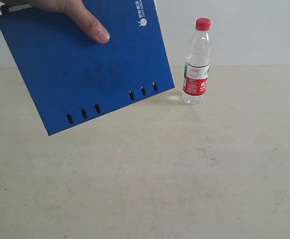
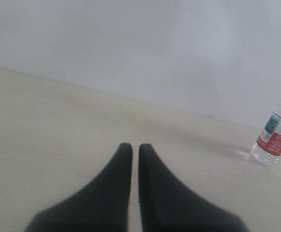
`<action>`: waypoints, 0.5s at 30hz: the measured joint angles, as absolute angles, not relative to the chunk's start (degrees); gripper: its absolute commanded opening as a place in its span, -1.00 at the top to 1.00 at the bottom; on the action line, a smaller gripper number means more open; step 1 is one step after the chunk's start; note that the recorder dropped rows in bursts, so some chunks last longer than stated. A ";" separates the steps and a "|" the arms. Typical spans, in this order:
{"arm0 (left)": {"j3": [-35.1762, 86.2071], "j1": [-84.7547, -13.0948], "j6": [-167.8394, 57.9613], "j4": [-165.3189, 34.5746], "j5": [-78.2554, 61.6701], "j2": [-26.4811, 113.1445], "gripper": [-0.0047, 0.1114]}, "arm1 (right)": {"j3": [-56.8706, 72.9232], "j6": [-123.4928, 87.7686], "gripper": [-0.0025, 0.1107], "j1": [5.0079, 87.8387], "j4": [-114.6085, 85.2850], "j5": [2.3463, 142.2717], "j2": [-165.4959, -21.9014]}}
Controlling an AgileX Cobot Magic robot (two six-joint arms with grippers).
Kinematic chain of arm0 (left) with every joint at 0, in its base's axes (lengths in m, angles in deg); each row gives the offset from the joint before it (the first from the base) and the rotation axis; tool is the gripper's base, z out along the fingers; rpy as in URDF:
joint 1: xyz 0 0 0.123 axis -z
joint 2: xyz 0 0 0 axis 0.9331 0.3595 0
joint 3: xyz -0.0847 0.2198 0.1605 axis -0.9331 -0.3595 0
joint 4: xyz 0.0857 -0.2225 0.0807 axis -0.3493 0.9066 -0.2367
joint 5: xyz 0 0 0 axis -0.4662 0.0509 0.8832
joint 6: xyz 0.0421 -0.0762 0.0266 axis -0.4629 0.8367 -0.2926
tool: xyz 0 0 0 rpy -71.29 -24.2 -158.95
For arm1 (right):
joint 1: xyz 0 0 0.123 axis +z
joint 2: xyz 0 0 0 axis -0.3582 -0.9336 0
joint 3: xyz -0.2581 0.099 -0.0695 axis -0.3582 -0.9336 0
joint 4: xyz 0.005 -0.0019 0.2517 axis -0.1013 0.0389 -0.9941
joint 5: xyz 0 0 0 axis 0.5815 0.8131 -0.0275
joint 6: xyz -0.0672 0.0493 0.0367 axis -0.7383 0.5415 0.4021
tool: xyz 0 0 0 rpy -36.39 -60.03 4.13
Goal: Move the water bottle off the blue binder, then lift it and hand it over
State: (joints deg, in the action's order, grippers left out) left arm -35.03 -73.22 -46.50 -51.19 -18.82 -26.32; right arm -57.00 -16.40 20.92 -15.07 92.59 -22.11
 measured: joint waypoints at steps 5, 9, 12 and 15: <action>-35.03 -73.22 -46.50 -51.30 -18.82 -26.32 0.84 | -57.00 -16.40 0.96 20.92 -15.07 92.59 -22.11; -35.03 -73.22 -46.50 -51.30 -18.82 -26.32 0.84 | -57.00 -16.40 0.96 20.92 -15.07 92.59 -22.11; -35.03 -73.22 -48.50 -55.29 -20.97 -26.32 0.84 | -57.00 -16.40 0.96 20.92 -15.07 92.59 -22.11; -35.03 -73.22 -50.04 -60.76 -26.02 -26.32 0.84 | -57.00 -16.40 0.96 20.92 -15.17 92.59 -22.11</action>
